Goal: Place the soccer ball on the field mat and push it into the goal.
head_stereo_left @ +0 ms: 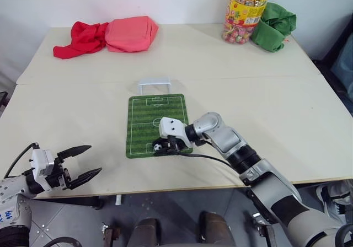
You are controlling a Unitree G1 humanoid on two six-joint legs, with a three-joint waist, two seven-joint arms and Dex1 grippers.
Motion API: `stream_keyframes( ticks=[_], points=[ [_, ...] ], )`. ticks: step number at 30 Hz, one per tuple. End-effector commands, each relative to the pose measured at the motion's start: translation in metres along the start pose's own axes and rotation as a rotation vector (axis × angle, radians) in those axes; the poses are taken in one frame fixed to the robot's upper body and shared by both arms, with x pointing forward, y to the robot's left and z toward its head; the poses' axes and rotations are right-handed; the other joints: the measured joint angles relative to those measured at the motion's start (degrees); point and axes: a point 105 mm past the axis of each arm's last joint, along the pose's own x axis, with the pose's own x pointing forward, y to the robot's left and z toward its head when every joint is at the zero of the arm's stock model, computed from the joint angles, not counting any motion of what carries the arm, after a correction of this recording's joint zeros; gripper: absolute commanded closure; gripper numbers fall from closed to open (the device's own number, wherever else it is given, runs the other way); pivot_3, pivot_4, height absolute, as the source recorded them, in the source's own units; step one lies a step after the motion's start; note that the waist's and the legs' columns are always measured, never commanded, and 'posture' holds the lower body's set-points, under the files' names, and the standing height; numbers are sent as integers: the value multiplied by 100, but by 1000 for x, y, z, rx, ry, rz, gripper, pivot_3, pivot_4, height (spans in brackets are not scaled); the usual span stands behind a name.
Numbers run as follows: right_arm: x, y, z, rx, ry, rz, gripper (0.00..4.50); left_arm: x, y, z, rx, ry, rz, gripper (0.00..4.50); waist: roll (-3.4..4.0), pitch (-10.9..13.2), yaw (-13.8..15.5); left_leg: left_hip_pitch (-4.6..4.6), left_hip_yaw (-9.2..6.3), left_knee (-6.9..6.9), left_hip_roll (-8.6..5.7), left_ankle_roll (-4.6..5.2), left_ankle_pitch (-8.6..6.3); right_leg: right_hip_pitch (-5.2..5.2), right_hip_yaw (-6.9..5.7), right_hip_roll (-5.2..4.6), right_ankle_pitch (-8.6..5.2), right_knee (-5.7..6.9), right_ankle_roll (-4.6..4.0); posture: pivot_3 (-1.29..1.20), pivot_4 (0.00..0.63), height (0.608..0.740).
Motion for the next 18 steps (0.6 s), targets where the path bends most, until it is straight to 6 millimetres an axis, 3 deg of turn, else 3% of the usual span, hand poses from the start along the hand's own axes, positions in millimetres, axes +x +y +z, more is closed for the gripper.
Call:
stream_keyframes(
  ticks=[1,10,18],
  points=[
    [-5,-5,12,-34,-36,-17,1363,-5,4,10,40,-35,32,0,0,0,-5,0,0,0,0,0,0,0,0,0,0,0,0,0,150,740],
    [-11,-4,23,-54,-72,-16,1363,-2,7,11,36,-44,38,0,0,0,-7,0,0,-1,1,-1,0,-1,0,0,0,0,0,0,150,740],
    [-30,-10,55,-87,-150,-80,1363,7,12,12,37,-49,19,0,0,0,1,-1,0,0,1,-1,-1,-2,0,0,0,1,-1,0,150,740]
  ],
)
